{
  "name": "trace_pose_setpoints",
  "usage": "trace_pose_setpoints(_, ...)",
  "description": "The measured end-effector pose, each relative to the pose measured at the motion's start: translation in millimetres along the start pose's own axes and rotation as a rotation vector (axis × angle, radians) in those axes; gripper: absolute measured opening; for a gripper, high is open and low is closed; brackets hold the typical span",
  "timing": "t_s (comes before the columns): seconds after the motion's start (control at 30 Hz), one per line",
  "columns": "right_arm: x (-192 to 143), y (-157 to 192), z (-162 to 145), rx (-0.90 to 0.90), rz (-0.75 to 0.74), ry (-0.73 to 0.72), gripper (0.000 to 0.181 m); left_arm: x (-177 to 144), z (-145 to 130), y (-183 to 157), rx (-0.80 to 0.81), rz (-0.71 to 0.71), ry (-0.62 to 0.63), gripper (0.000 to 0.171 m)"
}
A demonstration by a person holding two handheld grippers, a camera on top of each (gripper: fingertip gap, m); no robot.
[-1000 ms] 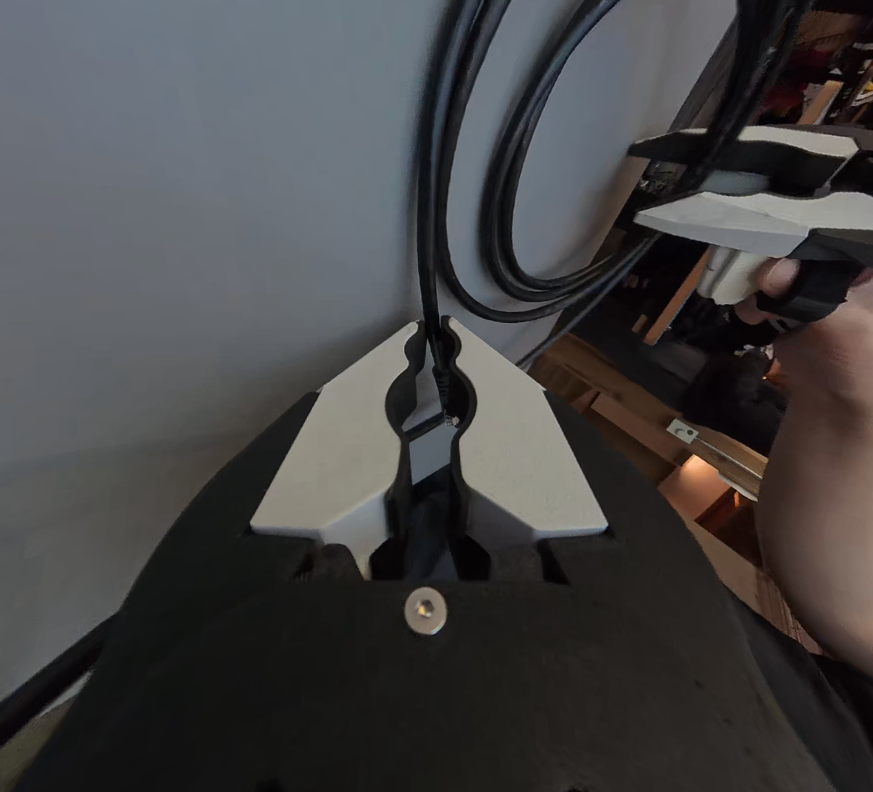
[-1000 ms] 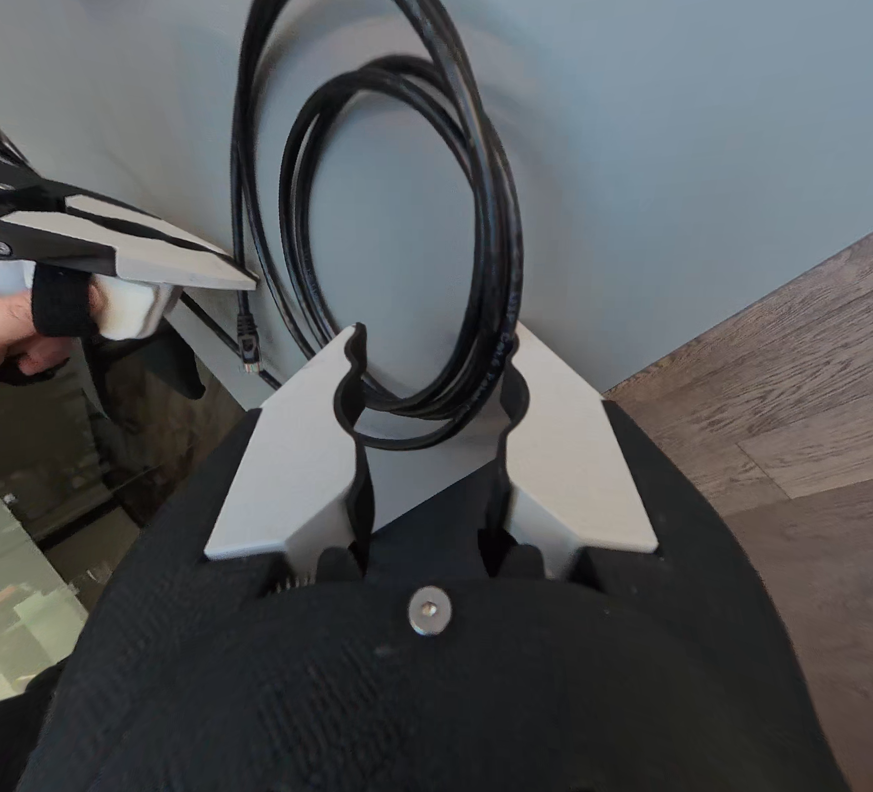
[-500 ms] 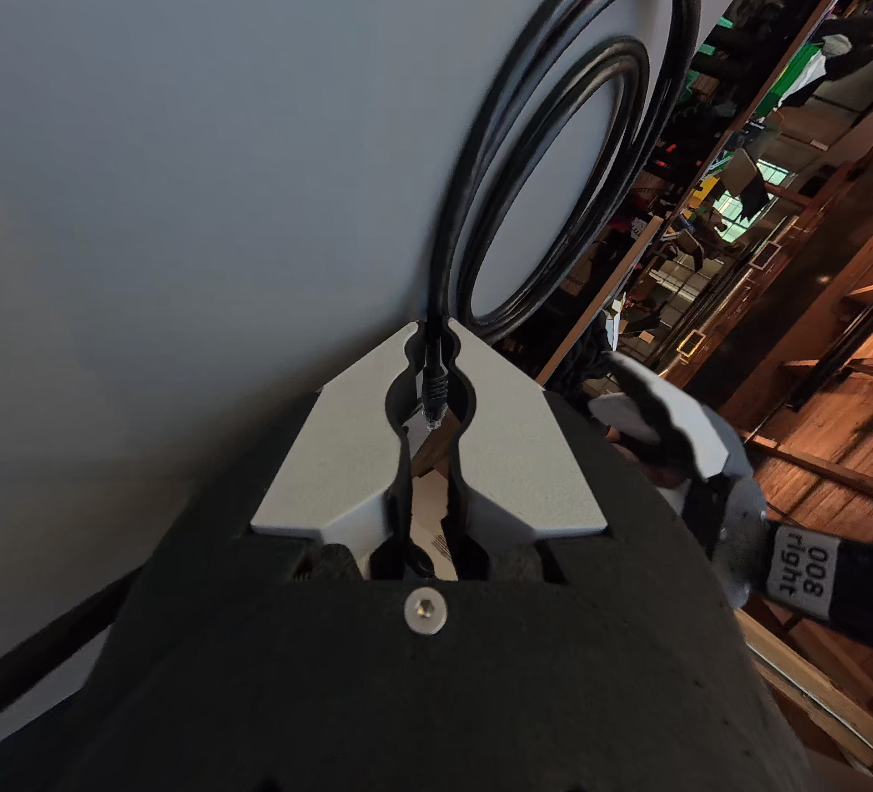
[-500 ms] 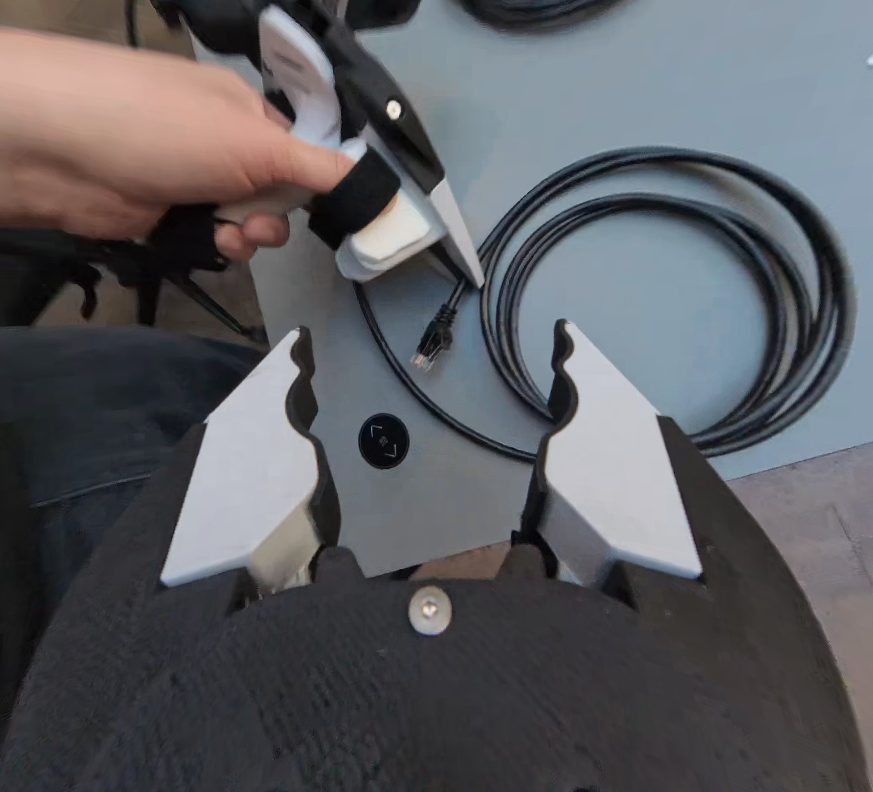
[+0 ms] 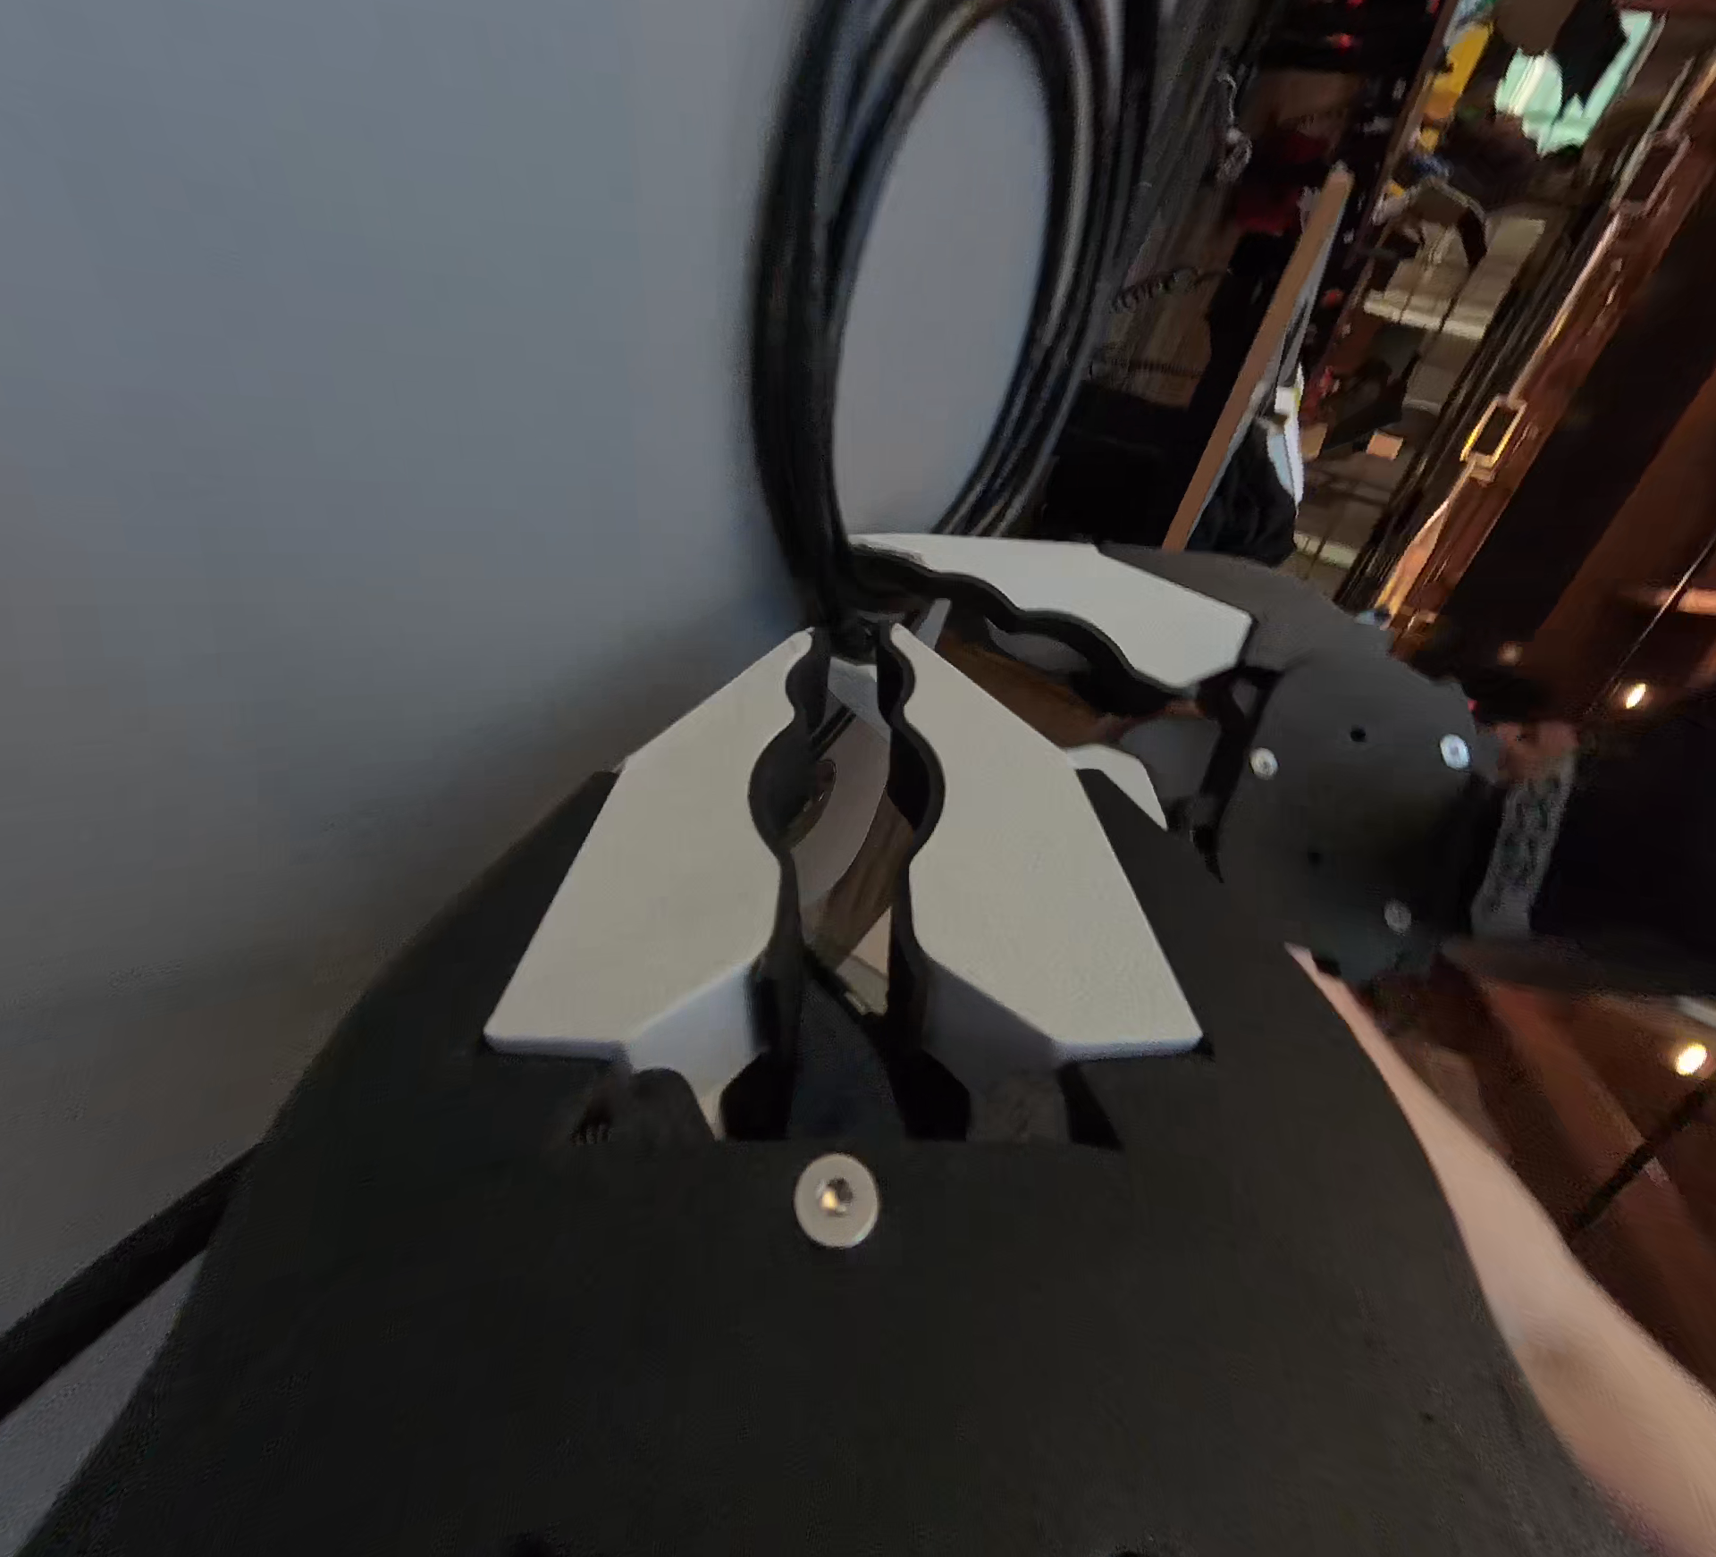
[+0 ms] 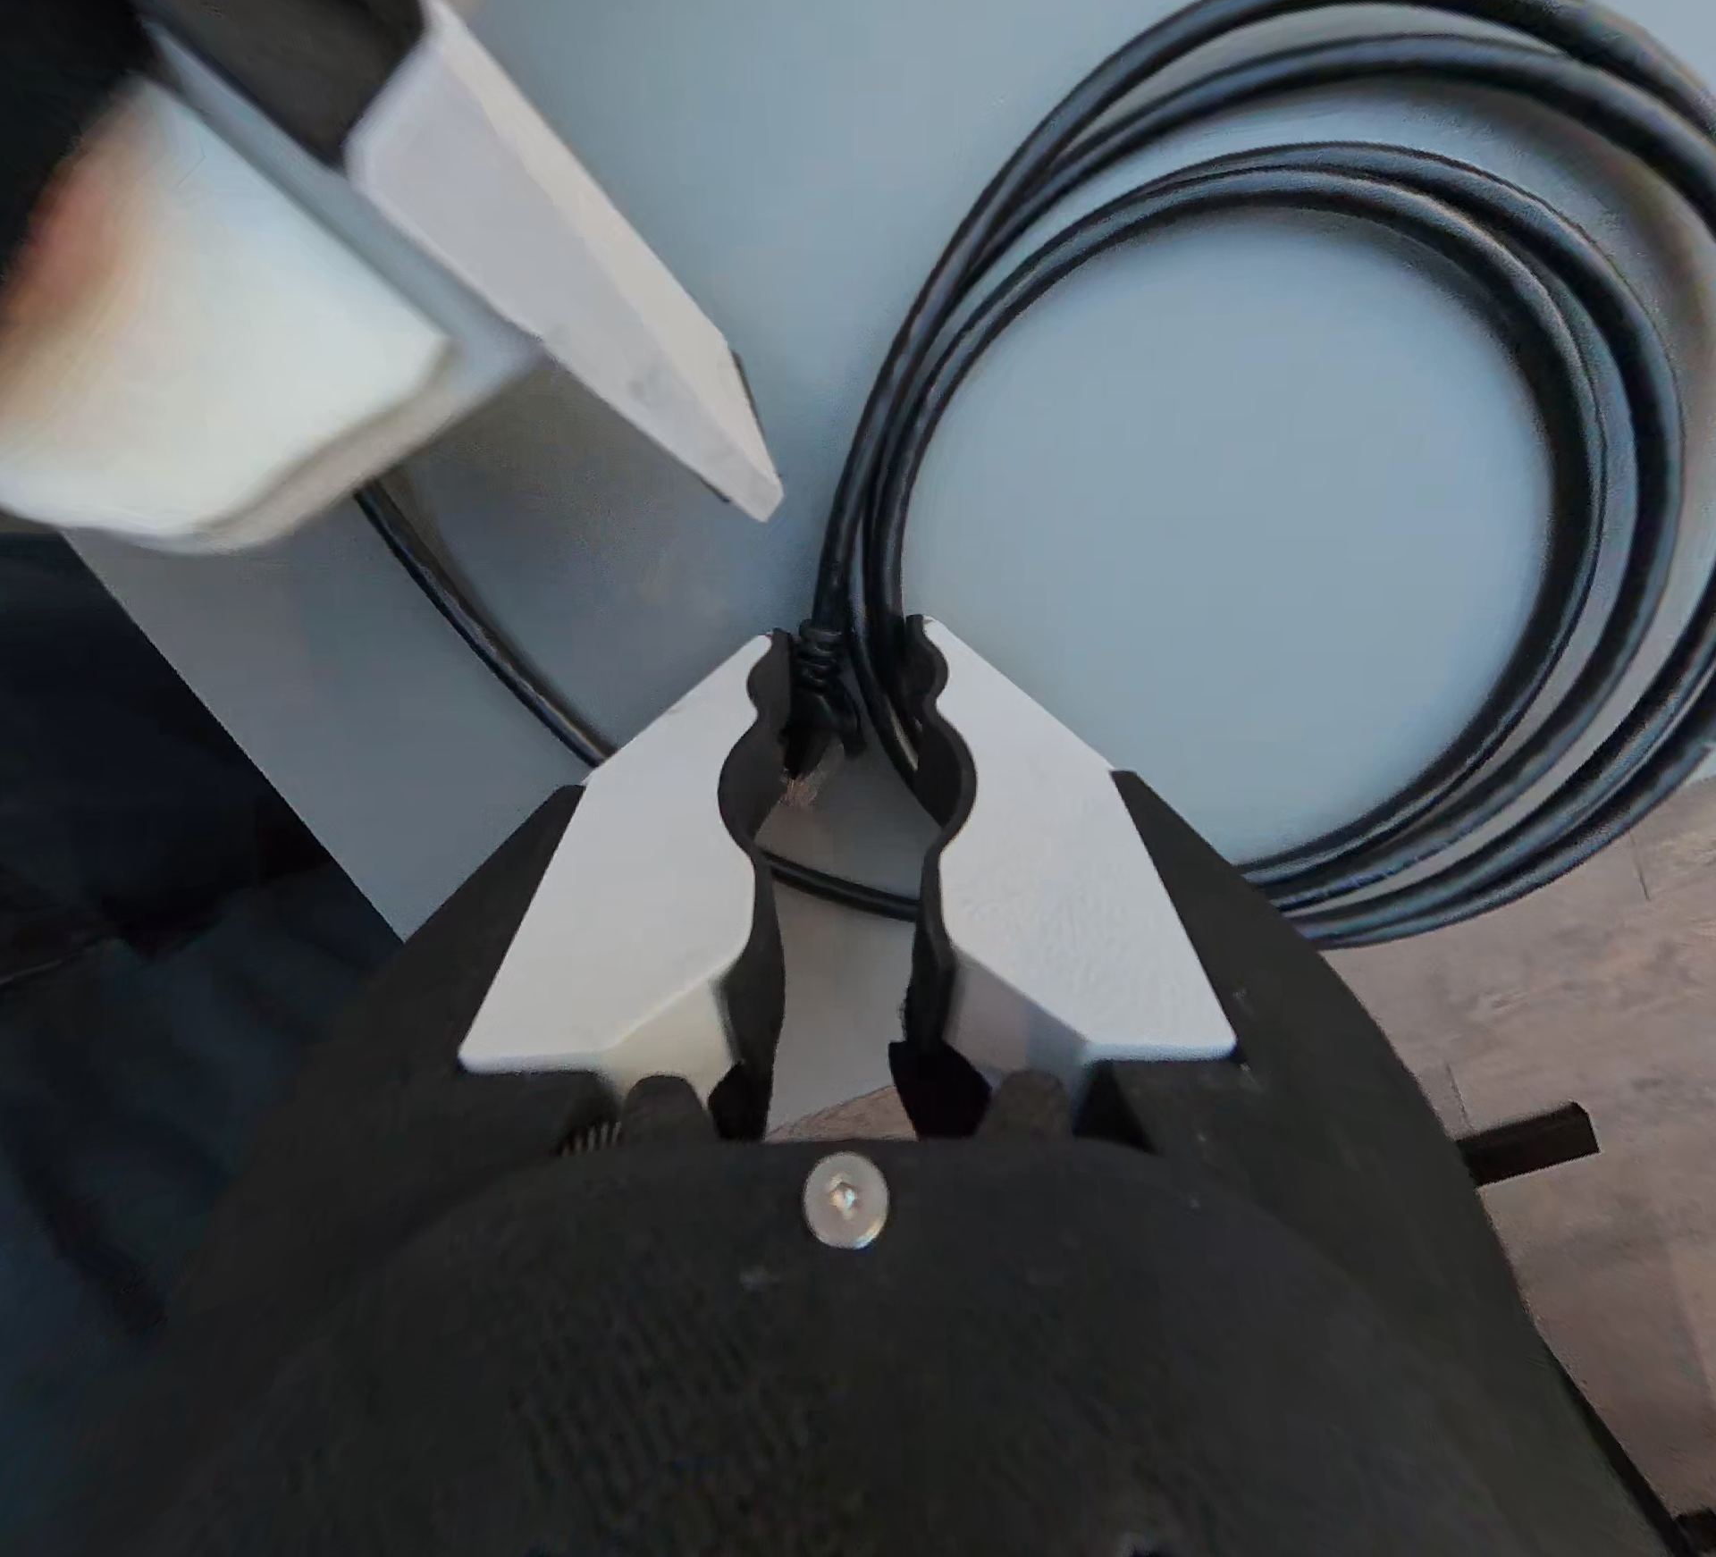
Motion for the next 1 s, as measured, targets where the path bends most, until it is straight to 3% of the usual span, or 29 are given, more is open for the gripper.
trace_pose_setpoints(0.1, -1, -2, 0, -0.03, 0.064, 0.032, 0.021, -25, -21, -18, 0.394, 0.017, 0.148, 0.028)
trace_pose_setpoints(0.2, -2, -2, 0, -0.142, 0.118, 0.056, 0.021, -45, -53, -6, 0.902, 0.222, 0.282, 0.061)
trace_pose_setpoints(0.33, -4, 8, -8, -0.35, 0.242, 0.076, 0.02, -41, -69, 23, 1.433, 0.5, 0.348, 0.064)
trace_pose_setpoints(0.43, -7, 22, -26, -0.583, 0.371, 0.073, 0.02, -34, -67, 41, 1.516, 0.563, 0.348, 0.064)
trace_pose_setpoints(0.57, -9, 27, -40, -0.931, 0.395, 0.055, 0.02, -35, -62, 36, 1.686, 0.59, 0.261, 0.067)
trace_pose_setpoints(0.7, -12, 26, -49, -1.313, 0.44, 0.04, 0.019, -18, -72, 31, 1.934, 0.535, 0.346, 0.06)
trace_pose_setpoints(0.83, -15, 13, -53, -1.619, 0.48, 0.011, 0.019, -7, -76, 28, 1.945, 0.431, 0.475, 0.048)
trace_pose_setpoints(0.93, -16, 5, -49, -1.753, 0.489, -0.052, 0.017, -1, -72, 26, 1.943, 0.42, 0.553, 0.054)
trace_pose_setpoints(1.0, -17, 5, -50, -1.79, 0.493, -0.059, 0.017, 3, -64, 20, 1.986, 0.478, 0.533, 0.067)
Point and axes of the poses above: each gripper's, where its closed fingertips meet, x out along the fingers, z out of its top, y = z × x across the jaws, the point moved 3 cm from there along -x, back along the fingers, and after that the axes turned 5 degrees about x, right-handed, at the moved point
